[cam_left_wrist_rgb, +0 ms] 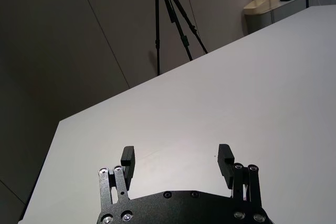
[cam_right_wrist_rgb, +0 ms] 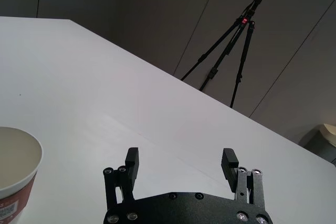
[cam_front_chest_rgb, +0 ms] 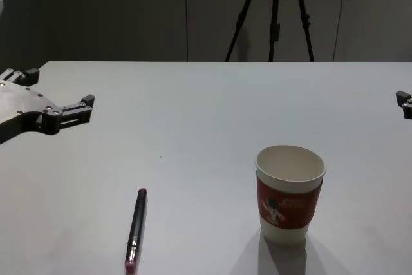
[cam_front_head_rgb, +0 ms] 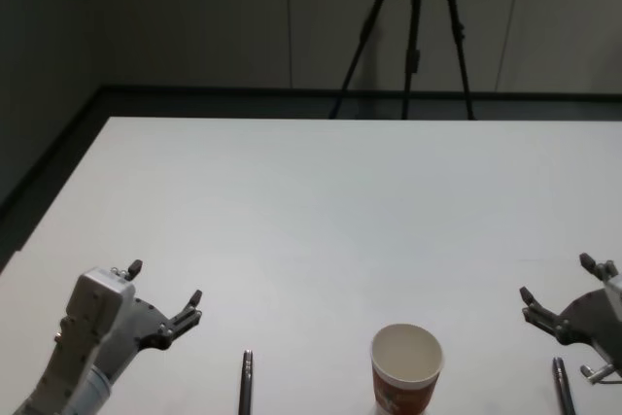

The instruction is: Place the pen into the pen holder.

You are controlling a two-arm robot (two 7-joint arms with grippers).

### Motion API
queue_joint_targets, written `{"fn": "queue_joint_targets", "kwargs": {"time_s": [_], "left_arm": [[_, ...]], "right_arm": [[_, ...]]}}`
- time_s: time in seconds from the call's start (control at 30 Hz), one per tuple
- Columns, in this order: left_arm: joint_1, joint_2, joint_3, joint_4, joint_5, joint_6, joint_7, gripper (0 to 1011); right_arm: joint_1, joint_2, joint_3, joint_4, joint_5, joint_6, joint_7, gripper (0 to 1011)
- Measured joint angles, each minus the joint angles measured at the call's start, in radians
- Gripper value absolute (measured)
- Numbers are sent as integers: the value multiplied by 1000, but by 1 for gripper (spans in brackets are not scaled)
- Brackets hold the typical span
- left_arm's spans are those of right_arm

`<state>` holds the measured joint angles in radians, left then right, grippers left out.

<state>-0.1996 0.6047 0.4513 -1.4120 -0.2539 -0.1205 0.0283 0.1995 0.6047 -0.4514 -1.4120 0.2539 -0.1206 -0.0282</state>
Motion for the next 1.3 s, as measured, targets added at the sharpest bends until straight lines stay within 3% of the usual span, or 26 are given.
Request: {"fn": "queue_joint_targets", "kwargs": {"time_s": [0.83,1.3], "left_arm": [[0,-1,-1,0,0,0,-1,1001],[39,-7,-43,-21,-28,0,-71,1001]], "right_arm": [[0,0,0,0,0,0,0,1001],[0,0,0,0,0,0,0,1001]]}}
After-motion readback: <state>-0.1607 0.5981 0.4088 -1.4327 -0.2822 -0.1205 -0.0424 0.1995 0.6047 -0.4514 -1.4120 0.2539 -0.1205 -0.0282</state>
